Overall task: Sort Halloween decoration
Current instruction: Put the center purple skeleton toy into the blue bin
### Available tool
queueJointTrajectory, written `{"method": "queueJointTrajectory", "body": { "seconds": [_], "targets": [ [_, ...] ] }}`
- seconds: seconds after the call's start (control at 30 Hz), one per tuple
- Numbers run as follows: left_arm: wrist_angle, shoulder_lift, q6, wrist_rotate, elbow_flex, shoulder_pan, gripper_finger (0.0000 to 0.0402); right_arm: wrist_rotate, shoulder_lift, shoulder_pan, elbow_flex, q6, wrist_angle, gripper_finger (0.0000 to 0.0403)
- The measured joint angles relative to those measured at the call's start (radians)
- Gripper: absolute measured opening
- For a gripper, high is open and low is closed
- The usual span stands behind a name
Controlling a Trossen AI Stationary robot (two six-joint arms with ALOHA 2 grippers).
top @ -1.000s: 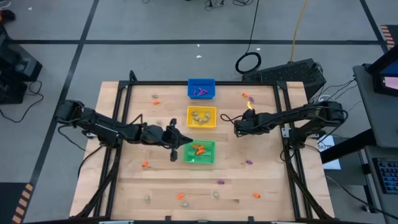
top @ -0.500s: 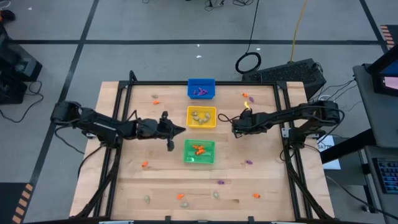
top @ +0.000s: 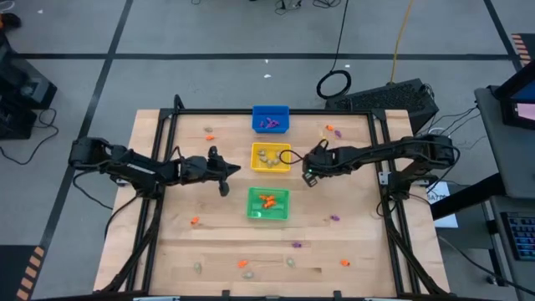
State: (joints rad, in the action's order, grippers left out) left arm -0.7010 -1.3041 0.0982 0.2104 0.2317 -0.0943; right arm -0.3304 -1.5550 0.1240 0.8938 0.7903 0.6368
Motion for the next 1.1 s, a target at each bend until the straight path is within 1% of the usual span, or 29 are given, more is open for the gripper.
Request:
{"method": "queueJointTrajectory", "body": {
  "seconds": [0.13,0.23,0.4,0.47,0.53,0.67,0.77,0.93,1.1],
  "targets": [
    [-0.003,0.0,0.001,0.0,-0.015,-0.014,0.0008,-0.011,0.001,-0.002,0.086,-0.075,-0.001,0.0017],
    [-0.021,0.0,0.001,0.0,-0.022,-0.018,0.0008,-0.047,0.001,0.008,0.158,-0.137,-0.005,0.0017],
    [-0.027,0.0,0.02,0.0,-0.024,-0.017,0.0008,-0.061,-0.002,0.083,0.274,-0.244,-0.031,0.0017],
    [-0.027,0.0,0.02,0.0,-0.024,-0.017,0.0008,-0.061,-0.024,0.123,0.32,-0.293,-0.037,0.0017],
    [-0.027,0.0,0.02,0.0,-0.024,-0.017,0.0008,-0.058,-0.059,0.163,0.368,-0.345,-0.021,0.0017],
    [-0.029,0.0,0.021,0.0,-0.024,-0.017,0.0008,0.013,-0.162,0.242,0.477,-0.468,-0.02,0.0017],
    [-0.031,0.0,0.024,0.0,-0.024,-0.017,0.0008,0.042,-0.258,0.29,0.578,-0.555,-0.009,0.0017],
    [-0.032,0.0,0.024,-0.001,-0.024,-0.017,0.0008,0.057,-0.402,0.354,0.724,-0.675,-0.011,0.0017],
    [-0.032,0.0,0.024,-0.001,-0.024,-0.017,0.0008,0.186,-0.498,0.402,0.808,-0.718,-0.025,0.0017]
  ]
}}
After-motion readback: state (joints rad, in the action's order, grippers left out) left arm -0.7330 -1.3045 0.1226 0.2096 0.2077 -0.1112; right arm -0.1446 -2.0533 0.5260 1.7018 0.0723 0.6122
